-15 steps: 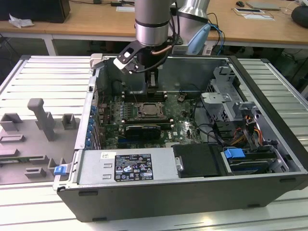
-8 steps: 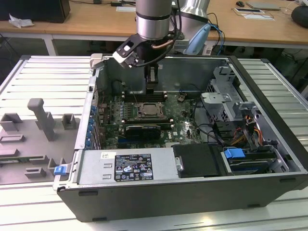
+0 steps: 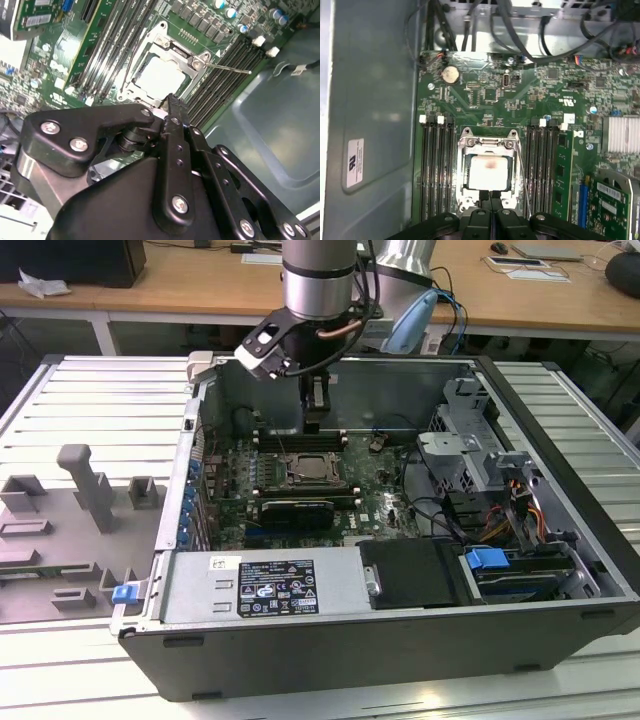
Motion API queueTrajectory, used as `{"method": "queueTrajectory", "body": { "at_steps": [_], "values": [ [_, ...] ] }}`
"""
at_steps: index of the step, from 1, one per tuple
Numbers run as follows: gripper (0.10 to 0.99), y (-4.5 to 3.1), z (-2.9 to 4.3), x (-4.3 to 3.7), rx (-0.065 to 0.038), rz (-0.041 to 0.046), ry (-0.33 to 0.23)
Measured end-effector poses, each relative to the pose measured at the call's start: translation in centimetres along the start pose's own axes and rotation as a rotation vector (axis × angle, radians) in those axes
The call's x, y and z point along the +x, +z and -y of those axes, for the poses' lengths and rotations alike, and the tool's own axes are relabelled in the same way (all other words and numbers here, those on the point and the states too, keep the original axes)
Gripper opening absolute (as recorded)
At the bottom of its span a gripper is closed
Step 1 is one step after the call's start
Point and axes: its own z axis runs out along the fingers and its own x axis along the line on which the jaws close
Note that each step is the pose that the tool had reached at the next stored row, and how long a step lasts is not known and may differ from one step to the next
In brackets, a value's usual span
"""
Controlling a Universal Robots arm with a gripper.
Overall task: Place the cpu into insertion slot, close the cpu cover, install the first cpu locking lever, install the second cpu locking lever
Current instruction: 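Install the first cpu locking lever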
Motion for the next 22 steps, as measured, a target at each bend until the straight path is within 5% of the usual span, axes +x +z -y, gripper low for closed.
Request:
{"method": "queueTrajectory", "body": {
  "at_steps": [7,22],
  "values": [
    [0.106,0.08,0.00,0.00,0.003,-0.0051,-0.253],
    [0.106,0.17,0.00,0.00,0.008,-0.0132,-0.650]
  ]
}}
